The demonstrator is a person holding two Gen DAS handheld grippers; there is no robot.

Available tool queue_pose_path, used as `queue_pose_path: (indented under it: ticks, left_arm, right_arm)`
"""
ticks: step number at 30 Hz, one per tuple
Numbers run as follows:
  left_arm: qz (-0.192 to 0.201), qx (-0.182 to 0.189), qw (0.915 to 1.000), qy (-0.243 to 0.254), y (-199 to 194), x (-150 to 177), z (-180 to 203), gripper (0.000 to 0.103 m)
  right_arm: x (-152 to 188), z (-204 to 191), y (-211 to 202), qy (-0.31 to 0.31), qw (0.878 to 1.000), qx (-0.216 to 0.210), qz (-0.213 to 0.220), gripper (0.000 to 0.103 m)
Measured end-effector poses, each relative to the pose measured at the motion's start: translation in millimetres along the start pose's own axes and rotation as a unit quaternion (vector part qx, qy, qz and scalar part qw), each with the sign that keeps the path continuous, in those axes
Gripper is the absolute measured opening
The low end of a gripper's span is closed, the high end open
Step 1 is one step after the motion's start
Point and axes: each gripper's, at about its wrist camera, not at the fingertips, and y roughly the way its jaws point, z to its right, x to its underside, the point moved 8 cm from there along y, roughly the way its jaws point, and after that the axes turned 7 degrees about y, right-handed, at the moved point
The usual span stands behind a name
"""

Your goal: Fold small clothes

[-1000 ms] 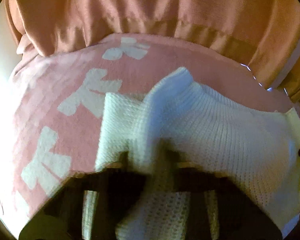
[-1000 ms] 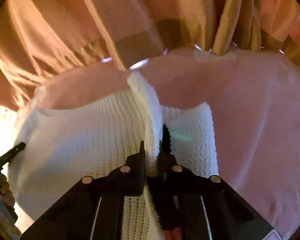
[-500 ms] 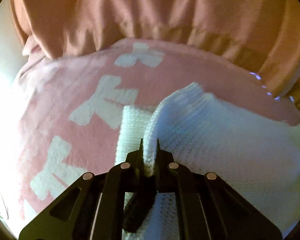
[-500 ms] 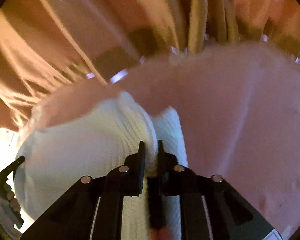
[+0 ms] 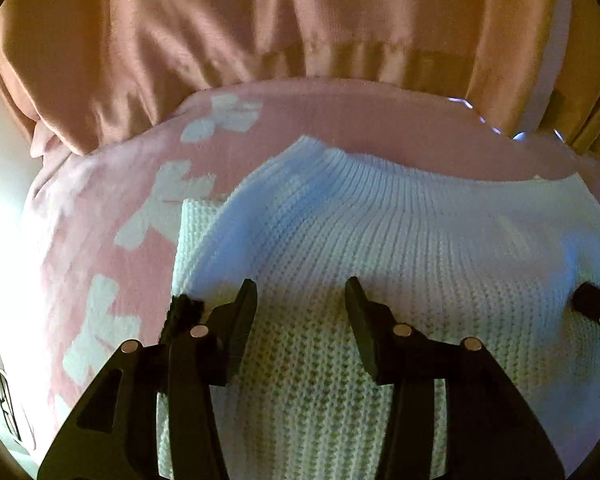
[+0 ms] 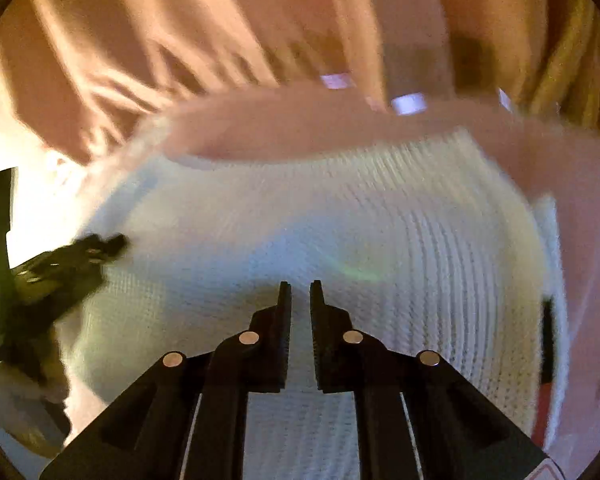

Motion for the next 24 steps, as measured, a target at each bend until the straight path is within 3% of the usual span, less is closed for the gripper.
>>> queue_pose_path:
  ticks: [2,5,7,10,12,14,15,17,19,21,23,24]
  left_arm:
    - [0.014,-0.002,0.9999,0.004,-3.3,-2.0,1.9,0.045]
    - [0.013,-0.004,0.9998,0.015,-0.3,1.1,7.8,0.045]
    - [0.006,-0.008,0.9996,0.026,6.5,6.5,11.9,0.045]
    - [0.007,-0.015,0.9993,0.032,7.3,7.3,14.3,0.044]
    - [0.009,-0.017,0.9993,0.033,5.7,7.4,14.7,0.045]
    - [0.007,-0.018,0.9993,0.033,5.6,10.3,17.3,0.045]
    - [0.005,-0.019,0.9992,0.035,4.6,11.8,18.0,0.045]
    - [0.006,-0.021,0.9989,0.041,4.8,14.4,18.2,0.045]
    - [0.007,-0.015,0.9991,0.038,-1.8,19.2,17.9,0.045]
    - [0.005,-0.007,0.9995,0.031,-11.7,21.6,14.9,0.045]
    - [0.007,0.011,0.9997,0.021,-25.8,23.4,12.3,0.046]
    - [0.006,0.014,0.9997,0.018,-33.9,28.0,15.4,0.052]
  right_arm:
    - [-1.1,-21.5,-7.9,-0.026,0.999,-0.014,0.020,0.010]
    - [8.2,-29.5,25.3,-0.053,0.998,0.001,-0.015,0.010]
    - [12.9,-21.2,42.0,-0.038,0.999,-0.002,-0.033,0.008]
    - [-0.5,-20.6,19.0,-0.027,1.000,-0.015,-0.006,0.009]
    - [-3.0,-2.1,12.3,-0.027,1.000,0.014,0.001,0.009]
    - [5.3,30.3,23.2,-0.001,0.998,0.055,-0.032,0.007]
    - [8.8,44.7,24.5,0.028,0.998,0.034,-0.038,0.002]
    - [8.7,57.8,8.8,0.067,0.997,0.018,-0.039,0.001]
    - [3.3,69.2,-22.9,0.063,0.997,0.043,0.000,0.004]
    - [5.8,84.0,-37.8,0.060,0.996,0.065,0.006,0.006]
    - [22.3,107.5,-34.9,0.070,0.993,0.095,-0.024,0.009]
    - [34.4,121.3,-29.9,0.075,0.989,0.116,-0.048,0.007]
